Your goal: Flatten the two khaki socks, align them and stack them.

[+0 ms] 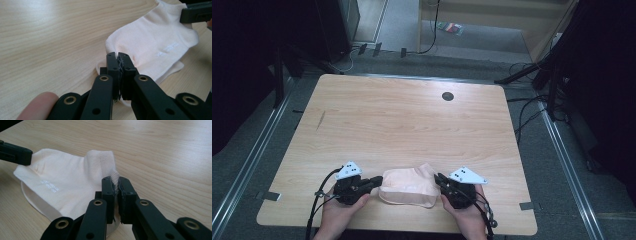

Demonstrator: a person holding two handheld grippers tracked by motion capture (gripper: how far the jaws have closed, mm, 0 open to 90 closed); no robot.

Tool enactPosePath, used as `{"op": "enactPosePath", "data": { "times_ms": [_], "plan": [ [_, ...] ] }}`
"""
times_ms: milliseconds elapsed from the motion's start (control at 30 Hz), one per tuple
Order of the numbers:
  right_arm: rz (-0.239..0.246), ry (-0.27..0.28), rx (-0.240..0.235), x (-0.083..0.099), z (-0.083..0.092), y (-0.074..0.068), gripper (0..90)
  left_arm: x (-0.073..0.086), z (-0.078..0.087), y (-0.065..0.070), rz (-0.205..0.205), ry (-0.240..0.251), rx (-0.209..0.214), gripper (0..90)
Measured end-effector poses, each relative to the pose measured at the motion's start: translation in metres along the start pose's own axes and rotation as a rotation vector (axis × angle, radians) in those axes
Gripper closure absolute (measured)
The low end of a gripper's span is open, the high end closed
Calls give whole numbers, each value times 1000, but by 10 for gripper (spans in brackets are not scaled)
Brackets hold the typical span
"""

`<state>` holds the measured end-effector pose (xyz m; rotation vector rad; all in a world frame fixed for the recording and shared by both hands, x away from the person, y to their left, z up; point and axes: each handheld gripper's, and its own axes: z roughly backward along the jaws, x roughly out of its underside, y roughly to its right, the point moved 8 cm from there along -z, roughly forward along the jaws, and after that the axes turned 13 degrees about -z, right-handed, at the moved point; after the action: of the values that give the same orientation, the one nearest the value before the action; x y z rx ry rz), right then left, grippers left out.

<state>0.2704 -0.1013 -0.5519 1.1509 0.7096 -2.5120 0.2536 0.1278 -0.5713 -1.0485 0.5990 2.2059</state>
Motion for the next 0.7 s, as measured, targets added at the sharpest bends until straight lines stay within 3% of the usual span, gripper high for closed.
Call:
{"op": "enactPosePath", "data": {
  "times_ms": [500,700],
  "plan": [
    [9,-13,7,15,3,-5,850,8,1,4,-7,-17,7,894],
    [-5,-24,11,20,2,-3,850,11,-2,5,-28,-34,0,893]
  ]
}}
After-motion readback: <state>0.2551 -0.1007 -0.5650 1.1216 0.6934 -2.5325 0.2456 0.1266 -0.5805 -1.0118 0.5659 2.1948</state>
